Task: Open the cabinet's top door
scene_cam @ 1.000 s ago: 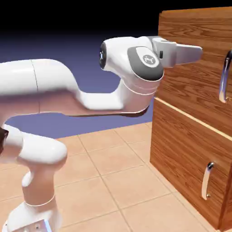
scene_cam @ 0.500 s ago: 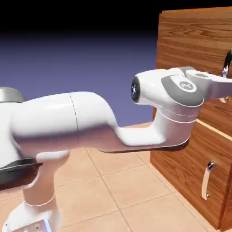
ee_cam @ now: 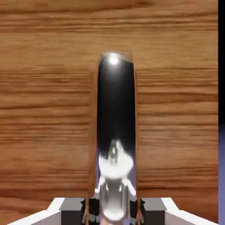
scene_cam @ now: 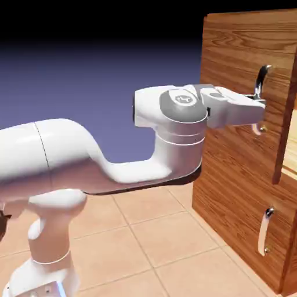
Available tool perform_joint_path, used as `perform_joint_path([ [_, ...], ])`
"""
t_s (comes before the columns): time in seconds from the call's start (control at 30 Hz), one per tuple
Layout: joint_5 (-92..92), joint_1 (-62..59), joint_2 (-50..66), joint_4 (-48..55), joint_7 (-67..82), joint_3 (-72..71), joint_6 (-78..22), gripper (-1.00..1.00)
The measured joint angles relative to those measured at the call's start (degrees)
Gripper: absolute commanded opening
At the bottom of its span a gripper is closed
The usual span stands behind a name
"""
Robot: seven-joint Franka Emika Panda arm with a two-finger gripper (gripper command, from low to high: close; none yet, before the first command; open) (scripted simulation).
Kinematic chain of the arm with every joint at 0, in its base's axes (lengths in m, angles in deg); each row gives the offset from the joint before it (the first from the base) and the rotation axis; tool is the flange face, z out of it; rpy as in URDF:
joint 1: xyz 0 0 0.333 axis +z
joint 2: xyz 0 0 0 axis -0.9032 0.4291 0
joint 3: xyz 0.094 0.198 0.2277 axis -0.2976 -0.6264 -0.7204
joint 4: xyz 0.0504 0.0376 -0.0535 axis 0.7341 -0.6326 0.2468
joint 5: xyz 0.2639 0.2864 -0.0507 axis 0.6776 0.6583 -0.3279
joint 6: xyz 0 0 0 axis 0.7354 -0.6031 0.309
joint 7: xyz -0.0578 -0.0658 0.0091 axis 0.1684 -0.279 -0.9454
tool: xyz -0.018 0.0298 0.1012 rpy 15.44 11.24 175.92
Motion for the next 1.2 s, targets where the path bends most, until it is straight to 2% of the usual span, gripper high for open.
perform_joint_path([
  [0.33,11.8,-19.9,-7.3,-18.5,-1.6,-19.3,-13.7,-1.00],
  [0.6,27.6,-28.7,-15.5,-28.1,0.7,-35.9,-23.8,-1.00],
  [0.9,46.1,-30.6,-21.9,-32.5,3.1,-54.5,-35.8,-1.00],
  [1.2,62.9,-30.0,-22.1,-31.0,3.2,-73.2,-48.5,-1.00],
])
